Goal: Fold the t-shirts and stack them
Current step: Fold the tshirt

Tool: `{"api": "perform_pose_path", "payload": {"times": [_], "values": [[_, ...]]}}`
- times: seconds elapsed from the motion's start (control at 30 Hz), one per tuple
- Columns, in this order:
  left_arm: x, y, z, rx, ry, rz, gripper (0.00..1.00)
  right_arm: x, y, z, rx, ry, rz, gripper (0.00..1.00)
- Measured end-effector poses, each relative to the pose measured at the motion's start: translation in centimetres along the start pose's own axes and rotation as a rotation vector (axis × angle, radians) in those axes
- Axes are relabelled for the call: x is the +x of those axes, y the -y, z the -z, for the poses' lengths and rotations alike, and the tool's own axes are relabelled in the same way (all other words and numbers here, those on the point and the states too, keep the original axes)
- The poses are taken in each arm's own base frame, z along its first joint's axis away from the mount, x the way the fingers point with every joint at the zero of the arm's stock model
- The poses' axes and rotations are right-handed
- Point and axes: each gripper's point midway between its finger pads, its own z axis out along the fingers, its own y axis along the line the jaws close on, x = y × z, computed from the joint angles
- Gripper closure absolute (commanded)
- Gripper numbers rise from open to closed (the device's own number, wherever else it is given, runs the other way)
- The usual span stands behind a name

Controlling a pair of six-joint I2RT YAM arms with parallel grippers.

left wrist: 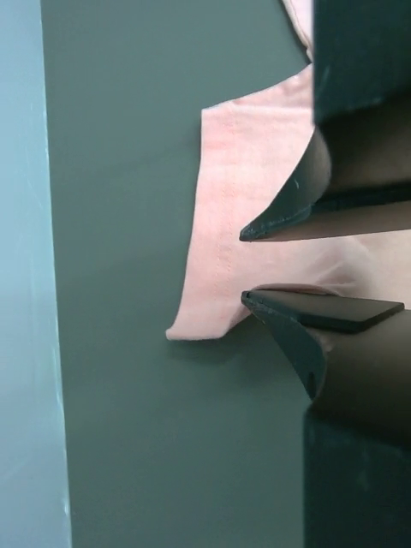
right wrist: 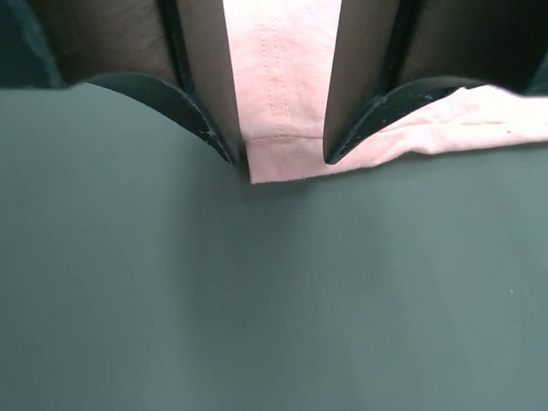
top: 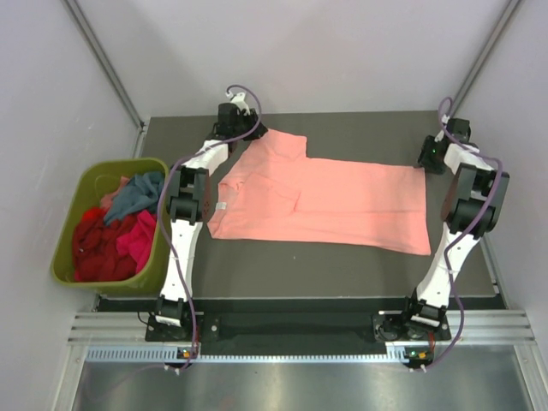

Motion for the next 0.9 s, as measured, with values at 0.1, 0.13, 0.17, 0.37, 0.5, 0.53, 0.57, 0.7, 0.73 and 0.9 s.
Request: {"api": "perform_pose_path", "payload": {"times": [0.1,0.13,0.17,0.37,0.5,0.53,0.57,0.7,0.73,0.9], "values": [[-0.4,0.5,0.0,0.027,0.011,-0.005,0.83,0.0,0.0,-0.3,-0.008,-0.002,0.01,0.59],[-0.5,0.6,0.0,0.032,0.013,-0.006,0.92,0.0,-0.1,-0.3,-0.01,0.0,0.013,0.59],[-0.6,0.8,0.0,0.04,0.016,-0.004,0.97,0.0,-0.1,-0.3,-0.011,-0.002,0.016,0.59],[-0.9,1.0,-0.1,0.051,0.025,-0.007,1.0,-0.3,0.0,-0.5,-0.013,0.001,0.028,0.7],[-1.1,1.0,0.0,0.053,0.032,-0.009,1.0,-0.7,0.0,-1.1,-0.019,0.004,0.037,0.97],[-1.1,1.0,0.0,0.055,0.032,-0.009,1.0,-0.8,0.0,-1.1,-0.019,0.005,0.04,0.99],[-1.1,1.1,0.0,0.057,0.033,-0.009,1.0,-0.8,0.0,-1.0,-0.019,0.005,0.04,1.0],[-1.2,1.3,0.1,0.079,0.033,-0.011,1.0,-1.4,0.0,-0.8,-0.014,0.018,0.046,1.0],[-1.2,1.4,0.1,0.083,0.037,-0.012,1.0,-1.5,0.0,-0.8,-0.011,0.019,0.046,1.0],[-0.3,2.1,1.9,0.103,0.02,0.021,1.0,-1.6,0.3,-1.0,0.0,0.041,0.048,1.0]]}}
